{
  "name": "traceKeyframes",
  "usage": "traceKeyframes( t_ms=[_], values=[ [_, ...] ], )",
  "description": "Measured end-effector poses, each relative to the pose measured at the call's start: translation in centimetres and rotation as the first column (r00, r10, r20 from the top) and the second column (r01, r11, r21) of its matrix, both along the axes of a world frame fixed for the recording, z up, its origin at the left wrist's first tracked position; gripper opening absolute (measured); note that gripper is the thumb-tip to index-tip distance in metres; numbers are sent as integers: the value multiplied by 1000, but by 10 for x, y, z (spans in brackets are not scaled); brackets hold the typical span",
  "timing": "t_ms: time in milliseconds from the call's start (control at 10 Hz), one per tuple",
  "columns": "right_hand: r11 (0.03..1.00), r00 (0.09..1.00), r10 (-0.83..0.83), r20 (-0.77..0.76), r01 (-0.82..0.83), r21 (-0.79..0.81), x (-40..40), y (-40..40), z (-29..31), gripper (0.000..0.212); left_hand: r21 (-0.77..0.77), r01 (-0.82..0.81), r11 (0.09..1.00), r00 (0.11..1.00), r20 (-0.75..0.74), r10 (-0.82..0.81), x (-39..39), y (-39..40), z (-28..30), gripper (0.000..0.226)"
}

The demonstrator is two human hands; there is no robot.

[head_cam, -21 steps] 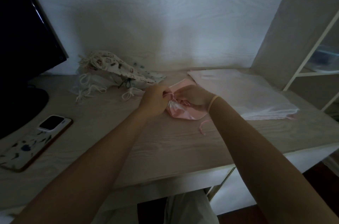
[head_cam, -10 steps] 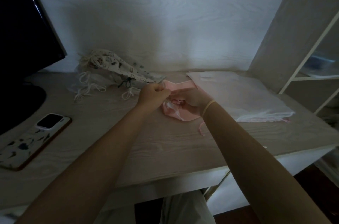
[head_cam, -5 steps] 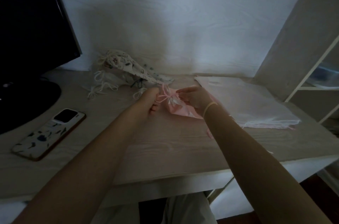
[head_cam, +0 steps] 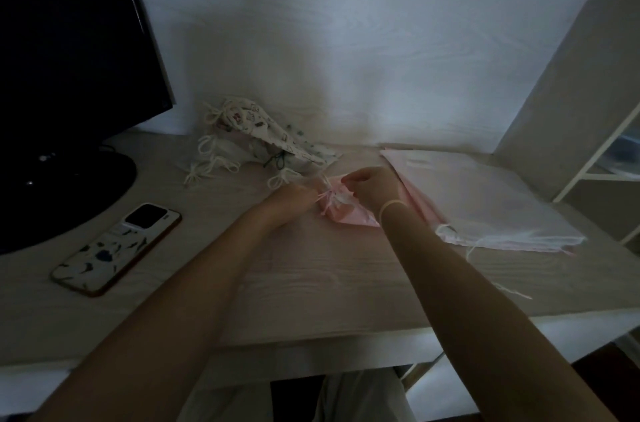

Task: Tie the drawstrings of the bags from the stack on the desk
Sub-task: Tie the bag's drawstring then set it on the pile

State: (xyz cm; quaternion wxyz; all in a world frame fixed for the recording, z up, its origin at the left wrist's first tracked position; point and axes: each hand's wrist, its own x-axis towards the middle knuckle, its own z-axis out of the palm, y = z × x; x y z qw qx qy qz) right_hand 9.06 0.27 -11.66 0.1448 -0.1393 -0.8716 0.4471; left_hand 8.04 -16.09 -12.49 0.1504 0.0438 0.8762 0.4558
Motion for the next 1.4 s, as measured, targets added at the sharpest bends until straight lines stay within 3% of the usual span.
traceKeyframes(
  t_ms=[200,300,400,500,600,700,800,900,1000,1100,1200,1300,1400],
  values=[
    [999,1000,-28,9,28,-18,-1,-3,0,15,-51,56,997,988,-142,-63,-10,-4,-9,40],
    [969,960,246,134,-247,-7,12,-2,21,13,-61,22,998,979,-200,-34,-10,-10,-2,33],
    [858,763,397,509,-506,89,19,-7,40,45,-81,-2,997,961,-276,-21,-19,-11,12,24],
    [760,741,246,624,-547,351,12,-20,48,37,-4,-17,1000,921,-389,14,-26,-1,28,16],
    [703,961,118,251,-259,663,-5,-20,54,30,94,-64,993,857,-505,103,-32,-4,36,23],
    [917,980,-48,-194,120,381,-24,-22,62,40,68,-236,969,688,-693,216,-45,-27,37,39],
    [957,913,-143,-382,227,183,-40,-42,76,42,-243,-397,885,649,-756,84,-65,-56,31,47],
    [977,863,-12,-505,119,179,-49,-67,92,33,-350,-252,902,739,-671,-54,-80,-73,26,46],
    [956,921,260,-288,-205,209,-72,-97,85,29,-6,-317,948,690,-687,226,-75,-81,31,38],
    [851,873,488,-9,-473,228,-76,-125,80,38,94,-453,886,436,-844,313,-71,-88,41,37],
    [720,715,694,83,-685,-112,-68,-131,79,33,-85,-301,950,466,-882,69,-76,-92,47,41],
    [780,761,625,175,-607,-149,-69,-113,72,35,-387,-284,877,635,-761,-130,-89,-95,40,55],
    [748,879,350,324,-470,469,-86,-88,55,35,-668,-210,714,825,-513,-237,-98,-91,30,54]
  ],
)
